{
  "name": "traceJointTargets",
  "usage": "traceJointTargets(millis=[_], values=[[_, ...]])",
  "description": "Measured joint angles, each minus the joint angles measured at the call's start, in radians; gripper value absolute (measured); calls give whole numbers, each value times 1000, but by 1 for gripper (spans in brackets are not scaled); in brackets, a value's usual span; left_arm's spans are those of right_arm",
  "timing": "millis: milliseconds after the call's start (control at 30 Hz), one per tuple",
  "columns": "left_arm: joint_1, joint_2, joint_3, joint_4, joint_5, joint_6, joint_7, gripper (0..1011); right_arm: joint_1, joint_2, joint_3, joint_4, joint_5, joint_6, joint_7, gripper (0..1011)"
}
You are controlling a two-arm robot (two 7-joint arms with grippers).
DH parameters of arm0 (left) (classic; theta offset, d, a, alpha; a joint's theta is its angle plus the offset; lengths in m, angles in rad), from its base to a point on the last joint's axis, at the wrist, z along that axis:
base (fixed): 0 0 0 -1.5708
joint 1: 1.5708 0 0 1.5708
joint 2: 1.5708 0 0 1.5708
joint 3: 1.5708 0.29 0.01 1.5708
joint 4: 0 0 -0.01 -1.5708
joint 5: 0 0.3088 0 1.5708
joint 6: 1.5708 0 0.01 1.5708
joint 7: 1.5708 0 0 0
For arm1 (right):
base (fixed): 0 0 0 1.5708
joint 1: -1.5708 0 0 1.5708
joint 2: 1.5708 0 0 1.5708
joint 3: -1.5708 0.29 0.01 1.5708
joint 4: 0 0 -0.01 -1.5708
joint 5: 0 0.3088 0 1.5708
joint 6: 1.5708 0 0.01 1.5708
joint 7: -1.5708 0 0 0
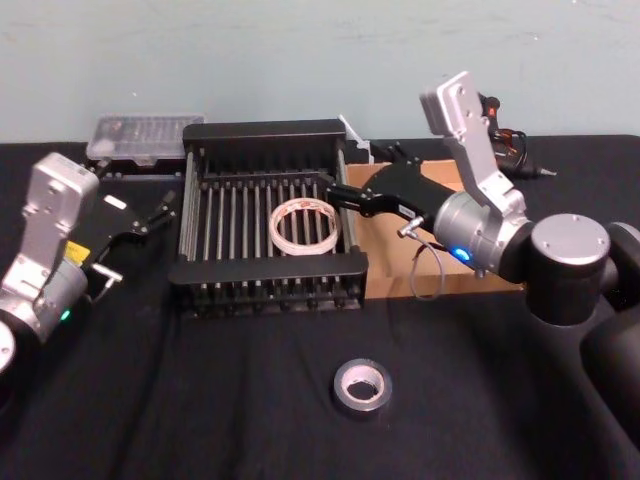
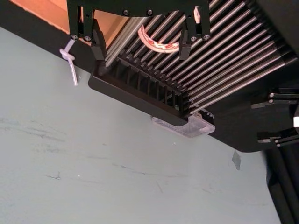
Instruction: Pick up the white tape and place it into the black box , Pick up the silver tape and place it into the brown box.
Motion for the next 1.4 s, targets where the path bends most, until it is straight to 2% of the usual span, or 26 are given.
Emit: traceJointTargets(millis=[233,467,700,767,900,1133,1400], values=[[0,0,0,0,0,0,0,1001,-52,40,15,-90,34,31,7,1000],[0,0,0,0,0,0,0,1001,-120,99,29,-205,68,67,8,1000],[0,0,0,0,0,0,0,1001,-177,147,48,-287,104,93,6,1000],[0,0,0,0,0,0,0,1001,-207,173,58,-325,121,103,6,1000],[0,0,0,0,0,0,0,1001,-235,198,67,-360,139,110,7,1000],[0,0,0,0,0,0,0,1001,-309,267,87,-450,178,122,13,1000],[0,0,0,0,0,0,0,1001,-371,338,97,-536,190,143,5,1000]])
